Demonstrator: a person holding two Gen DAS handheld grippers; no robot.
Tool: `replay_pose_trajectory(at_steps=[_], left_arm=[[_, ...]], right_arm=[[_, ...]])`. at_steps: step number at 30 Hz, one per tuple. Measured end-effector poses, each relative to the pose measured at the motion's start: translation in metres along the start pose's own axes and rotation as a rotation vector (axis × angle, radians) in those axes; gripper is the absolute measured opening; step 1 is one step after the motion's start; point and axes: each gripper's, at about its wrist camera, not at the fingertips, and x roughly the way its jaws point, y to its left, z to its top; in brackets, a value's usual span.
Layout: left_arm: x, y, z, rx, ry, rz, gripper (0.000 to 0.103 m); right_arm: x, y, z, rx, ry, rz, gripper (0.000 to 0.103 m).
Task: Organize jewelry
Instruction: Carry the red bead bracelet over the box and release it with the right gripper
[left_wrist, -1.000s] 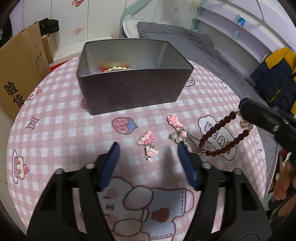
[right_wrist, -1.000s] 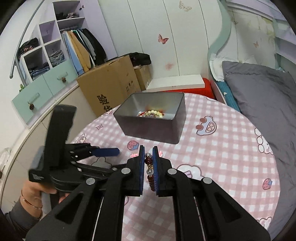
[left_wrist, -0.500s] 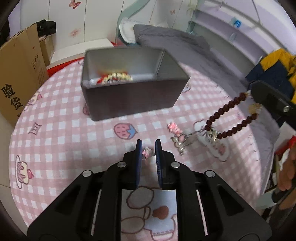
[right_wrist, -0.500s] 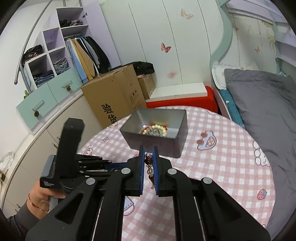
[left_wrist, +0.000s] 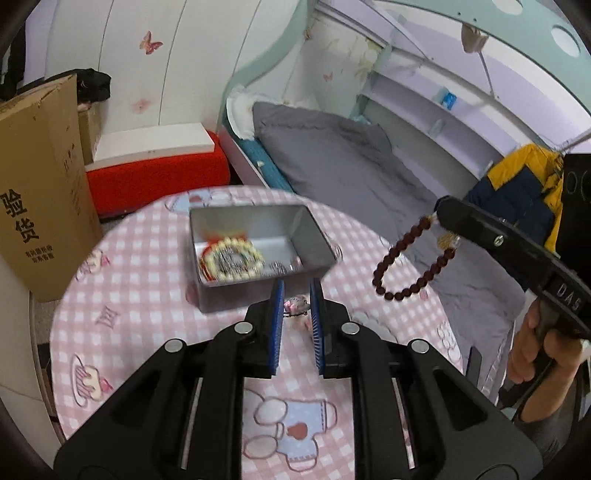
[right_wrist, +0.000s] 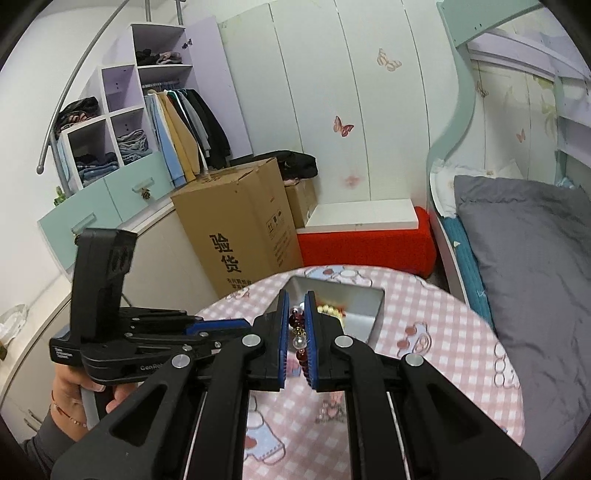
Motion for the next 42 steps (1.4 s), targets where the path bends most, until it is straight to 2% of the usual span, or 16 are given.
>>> replay_pose_trajectory(at_steps=[8,17,25,33,34,37,42], left_arm=[[0.026,0.021,0.025,-0.035,0.002,0.044,0.014],[0.073,0.032,0.029,-0.032,0.06,0.095,0.014],[0.092,0.035,0.021,-0.032,0.091,0.102,0.014],[0.09,0.034,0.018,-0.042,0.096,0.117,0.016],[0.09,0.033,0.017,-0.042,0.097,0.117,0.021],[0.083,0.03,0.016,-0.039,0.073,0.13,0.059],[0.068,0.023,0.011,-0.017,0.051,0.136,0.059]], right_arm=[[0.04,-0.002,0.009,-0.006,0.002,-0.044,0.007],[0.087,-0.021,-0.008,0.01,0.068,-0.089,0.007],[0.103,-0.031,-0.022,0.03,0.119,-0.092,0.007],[0.1,-0.033,-0.026,0.056,0.129,-0.082,0.009],[0.099,-0.033,-0.026,0.056,0.127,-0.084,0.009],[0.092,-0.033,-0.026,0.061,0.124,-0.081,0.011],[0.07,-0.035,-0.028,0.065,0.105,-0.074,0.013]])
